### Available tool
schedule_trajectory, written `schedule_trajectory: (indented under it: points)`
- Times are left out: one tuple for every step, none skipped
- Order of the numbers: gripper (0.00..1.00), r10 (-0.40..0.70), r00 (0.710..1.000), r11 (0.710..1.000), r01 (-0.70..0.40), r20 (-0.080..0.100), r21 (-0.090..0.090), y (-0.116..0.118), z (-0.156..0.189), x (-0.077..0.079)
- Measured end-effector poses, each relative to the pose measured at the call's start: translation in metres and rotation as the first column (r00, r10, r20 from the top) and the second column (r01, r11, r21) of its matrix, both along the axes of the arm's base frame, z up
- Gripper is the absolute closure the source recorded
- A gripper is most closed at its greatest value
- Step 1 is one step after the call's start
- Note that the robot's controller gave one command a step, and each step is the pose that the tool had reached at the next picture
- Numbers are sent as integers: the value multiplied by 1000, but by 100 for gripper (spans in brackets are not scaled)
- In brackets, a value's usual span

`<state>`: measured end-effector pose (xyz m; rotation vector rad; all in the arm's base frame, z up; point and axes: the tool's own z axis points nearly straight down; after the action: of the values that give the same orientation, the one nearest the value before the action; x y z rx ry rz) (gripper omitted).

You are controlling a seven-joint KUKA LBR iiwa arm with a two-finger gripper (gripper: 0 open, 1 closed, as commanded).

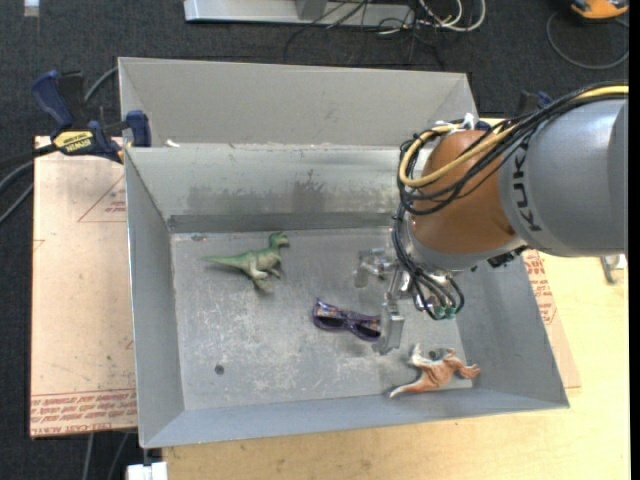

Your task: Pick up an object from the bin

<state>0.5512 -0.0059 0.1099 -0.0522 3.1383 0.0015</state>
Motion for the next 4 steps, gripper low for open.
schedule_trajectory:
  points:
    - [0, -53, 999, 999, 53, -9, 3, 13, -41, -1]
    - [0, -141, 990, 990, 141, -1, 2, 14, -41, -7]
    - [100, -54, 999, 999, 54, -5, 3, 14, -40, 0]
    - [100, -54, 999, 999, 54, -5, 3, 14, -40, 0]
